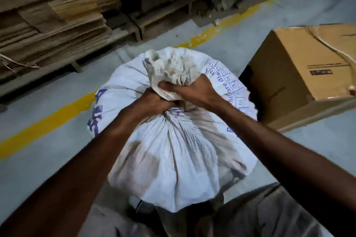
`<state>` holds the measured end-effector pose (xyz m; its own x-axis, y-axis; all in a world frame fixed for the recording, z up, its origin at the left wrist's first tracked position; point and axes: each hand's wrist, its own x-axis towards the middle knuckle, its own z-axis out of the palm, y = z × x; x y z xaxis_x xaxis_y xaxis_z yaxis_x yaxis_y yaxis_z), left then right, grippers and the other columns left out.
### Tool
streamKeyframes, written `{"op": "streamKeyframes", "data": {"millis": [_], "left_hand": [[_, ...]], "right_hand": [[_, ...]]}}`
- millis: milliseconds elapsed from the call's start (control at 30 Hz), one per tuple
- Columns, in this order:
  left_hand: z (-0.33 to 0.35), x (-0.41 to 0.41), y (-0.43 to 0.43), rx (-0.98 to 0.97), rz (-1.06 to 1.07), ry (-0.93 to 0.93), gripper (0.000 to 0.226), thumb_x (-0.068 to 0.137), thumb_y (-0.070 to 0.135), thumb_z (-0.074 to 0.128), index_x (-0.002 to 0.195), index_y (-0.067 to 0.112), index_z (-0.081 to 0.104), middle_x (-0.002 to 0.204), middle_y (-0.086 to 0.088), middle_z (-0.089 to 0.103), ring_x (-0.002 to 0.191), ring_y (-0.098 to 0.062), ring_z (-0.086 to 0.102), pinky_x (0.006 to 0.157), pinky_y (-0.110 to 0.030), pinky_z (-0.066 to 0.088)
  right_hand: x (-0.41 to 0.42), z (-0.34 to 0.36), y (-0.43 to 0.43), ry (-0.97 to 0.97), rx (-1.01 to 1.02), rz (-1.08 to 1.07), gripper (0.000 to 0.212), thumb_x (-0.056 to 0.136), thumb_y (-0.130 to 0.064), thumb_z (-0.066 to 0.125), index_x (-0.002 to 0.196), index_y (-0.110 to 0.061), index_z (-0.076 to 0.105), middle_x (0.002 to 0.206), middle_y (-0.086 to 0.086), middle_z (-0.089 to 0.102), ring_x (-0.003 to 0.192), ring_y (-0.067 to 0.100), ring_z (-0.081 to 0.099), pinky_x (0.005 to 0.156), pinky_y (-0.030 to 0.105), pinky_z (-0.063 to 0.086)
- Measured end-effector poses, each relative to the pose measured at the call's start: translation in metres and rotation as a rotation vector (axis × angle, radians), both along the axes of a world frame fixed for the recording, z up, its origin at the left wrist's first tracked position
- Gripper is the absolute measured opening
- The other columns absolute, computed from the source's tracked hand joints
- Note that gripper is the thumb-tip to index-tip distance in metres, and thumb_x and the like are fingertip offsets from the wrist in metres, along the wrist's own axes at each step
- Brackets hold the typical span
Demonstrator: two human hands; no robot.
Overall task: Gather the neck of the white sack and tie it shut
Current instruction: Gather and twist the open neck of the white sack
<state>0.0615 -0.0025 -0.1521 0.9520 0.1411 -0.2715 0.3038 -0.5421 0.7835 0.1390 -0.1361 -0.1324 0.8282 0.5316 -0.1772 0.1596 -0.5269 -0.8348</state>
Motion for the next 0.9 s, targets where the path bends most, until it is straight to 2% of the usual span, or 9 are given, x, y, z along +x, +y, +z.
{"op": "streamKeyframes", "data": {"millis": [100, 233, 333, 400, 467, 533, 667, 833, 900], "left_hand": [[0.012, -0.017, -0.009, -0.02, -0.139, -0.125, 0.065, 0.078, 0.035, 0.081, 0.136, 0.015, 0.059, 0.139, 0.004, 0.06, 0.13, -0.01, 0.054, 0.108, -0.024, 0.04], [0.028, -0.037, -0.033, -0.298, -0.221, -0.175, 0.041, 0.08, -0.008, 0.075, 0.119, -0.005, 0.065, 0.103, 0.024, 0.074, 0.104, 0.008, 0.066, 0.094, -0.017, 0.048], [0.016, -0.046, -0.046, -0.502, -0.011, -0.119, 0.05, 0.076, 0.01, 0.084, 0.122, 0.006, 0.065, 0.109, 0.005, 0.076, 0.105, -0.016, 0.071, 0.096, -0.038, 0.055], [0.018, -0.049, -0.064, -0.31, 0.309, -0.118, 0.054, 0.067, 0.045, 0.086, 0.112, 0.023, 0.068, 0.106, -0.002, 0.077, 0.103, -0.027, 0.071, 0.093, -0.047, 0.055], [0.021, -0.055, -0.085, 0.015, 0.651, -0.225, 0.059, 0.068, 0.05, 0.08, 0.117, 0.026, 0.057, 0.109, -0.005, 0.074, 0.103, -0.032, 0.068, 0.084, -0.04, 0.054], [0.025, -0.057, -0.099, 0.173, 0.74, -0.386, 0.082, 0.075, 0.045, 0.078, 0.142, 0.025, 0.035, 0.142, -0.011, 0.056, 0.129, -0.03, 0.055, 0.098, -0.041, 0.045], [-0.006, -0.031, -0.076, 0.473, 0.197, -0.353, 0.081, 0.097, 0.038, 0.045, 0.159, 0.026, -0.004, 0.169, 0.007, -0.004, 0.155, -0.015, -0.006, 0.124, -0.054, 0.004], [-0.051, 0.001, -0.043, 0.181, 0.157, -0.055, 0.073, 0.102, 0.033, 0.047, 0.159, 0.034, 0.001, 0.161, -0.004, 0.033, 0.146, -0.029, 0.033, 0.118, -0.047, 0.028], [-0.067, 0.009, -0.036, 0.159, 0.141, -0.032, 0.073, 0.1, 0.031, 0.047, 0.159, 0.037, 0.004, 0.154, -0.009, 0.045, 0.139, -0.035, 0.042, 0.115, -0.049, 0.034]], "right_hand": [[-0.035, 0.003, -0.017, -0.262, 0.084, -0.158, 0.077, 0.065, -0.076, 0.074, 0.127, -0.032, 0.066, 0.135, -0.005, 0.066, 0.13, 0.015, 0.058, 0.109, 0.037, 0.048], [-0.055, 0.018, -0.029, -0.262, 0.045, -0.177, 0.062, 0.077, -0.064, 0.066, 0.125, -0.024, 0.066, 0.125, 0.0, 0.073, 0.119, 0.024, 0.065, 0.093, 0.03, 0.051], [-0.047, 0.033, -0.019, -0.247, -0.134, -0.18, 0.068, 0.076, -0.064, 0.06, 0.124, -0.016, 0.064, 0.121, 0.012, 0.073, 0.114, 0.037, 0.066, 0.088, 0.035, 0.051], [-0.037, 0.046, -0.005, -0.213, -0.204, -0.179, 0.067, 0.08, -0.056, 0.066, 0.126, -0.008, 0.058, 0.125, 0.019, 0.068, 0.117, 0.041, 0.063, 0.09, 0.039, 0.05], [-0.024, 0.055, 0.008, -0.152, -0.24, -0.202, 0.074, 0.084, -0.049, 0.071, 0.135, -0.002, 0.046, 0.133, 0.02, 0.062, 0.125, 0.041, 0.058, 0.097, 0.04, 0.047], [-0.006, 0.051, 0.015, -0.049, -0.23, -0.232, 0.095, 0.083, -0.05, 0.075, 0.148, 0.002, 0.029, 0.142, 0.02, 0.056, 0.132, 0.04, 0.053, 0.105, 0.042, 0.044], [0.018, 0.022, 0.007, 0.221, -0.141, -0.333, 0.127, 0.07, -0.057, 0.084, 0.155, 0.002, 0.009, 0.146, 0.021, 0.052, 0.129, 0.038, 0.057, 0.1, 0.048, 0.054], [0.019, -0.011, -0.007, 0.457, 0.023, -0.324, 0.117, 0.083, -0.049, 0.077, 0.157, -0.003, 0.0, 0.11, 0.011, 0.058, 0.079, 0.022, 0.063, 0.055, 0.029, 0.055], [0.016, -0.023, -0.008, 0.411, 0.006, -0.224, 0.107, 0.093, -0.038, 0.068, 0.159, -0.002, -0.009, 0.123, 0.015, 0.058, 0.088, 0.03, 0.066, 0.068, 0.036, 0.059]]}}
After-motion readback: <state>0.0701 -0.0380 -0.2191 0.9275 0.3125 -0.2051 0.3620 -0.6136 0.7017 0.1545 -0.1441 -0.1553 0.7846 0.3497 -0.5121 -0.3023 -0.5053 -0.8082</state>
